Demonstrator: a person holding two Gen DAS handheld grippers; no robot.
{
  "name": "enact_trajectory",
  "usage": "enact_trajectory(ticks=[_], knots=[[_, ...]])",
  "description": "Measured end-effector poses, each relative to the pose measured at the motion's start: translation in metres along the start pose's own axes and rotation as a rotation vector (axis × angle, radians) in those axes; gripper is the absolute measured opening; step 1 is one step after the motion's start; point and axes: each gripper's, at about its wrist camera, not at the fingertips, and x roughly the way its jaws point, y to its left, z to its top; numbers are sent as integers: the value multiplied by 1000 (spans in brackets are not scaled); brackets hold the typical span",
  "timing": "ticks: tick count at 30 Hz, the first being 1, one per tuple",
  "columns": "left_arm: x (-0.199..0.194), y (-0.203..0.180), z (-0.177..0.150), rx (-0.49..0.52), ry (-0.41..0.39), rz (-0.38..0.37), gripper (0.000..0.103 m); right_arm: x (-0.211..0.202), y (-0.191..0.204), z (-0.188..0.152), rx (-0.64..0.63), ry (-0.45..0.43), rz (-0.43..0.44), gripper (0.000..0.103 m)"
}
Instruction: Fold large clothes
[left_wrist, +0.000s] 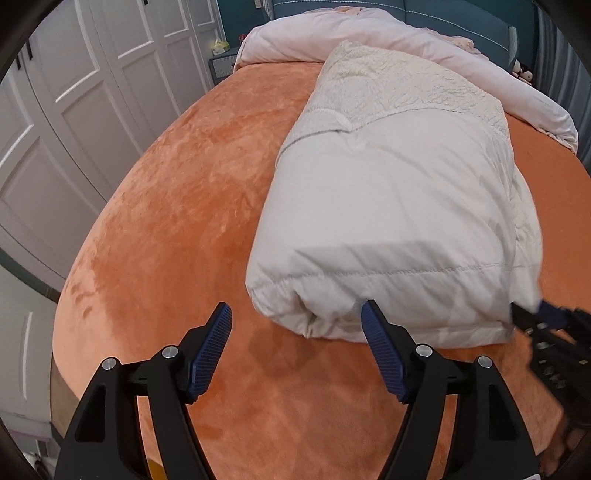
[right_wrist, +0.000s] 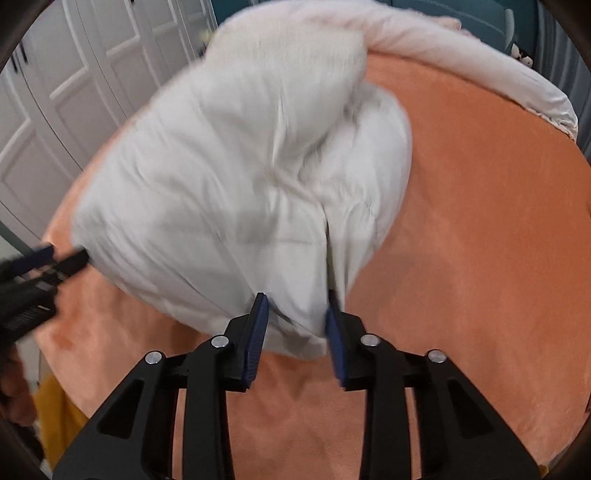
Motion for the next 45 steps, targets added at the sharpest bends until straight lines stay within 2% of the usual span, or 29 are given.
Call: enact_trajectory(ticks=[5,10,12,18,22,25,27,32,37,45], knots=[[-6,-10,-15,20,-8,12,71,-24,-2,-14,-10,-41,-14,30],[-11,-27,-33,2,-19,4,71,-45,-1,-28,15,-101,-38,41],[-13,-38,-43,3,-29,6,71,-50,-7,-40,38,-126,-49,55],[-2,-66,-77,5,-38,8,71,-40,0,-64,54,-123,-87,64],[6,-75,-99,10,-27,37,71,-31,0,-81,49,-109,-105,67],[12,-73,-114,-19,-13,30,72,-30,-4,-95,60,-90,-100,67],[10,-72,-120,-23,-37,36,76,-26,-7,-97,73,-76,-90,68],[10,-75,-126,-22,-53,58,82,-15,-8,-103,76,-51,-86,73],[10,-77,-130,-33,-73,65,85,-14,5,-110,27,-68,-98,80],[12,-80,-134,-31,-91,80,87,-9,8,-111,22,-79,-107,82]])
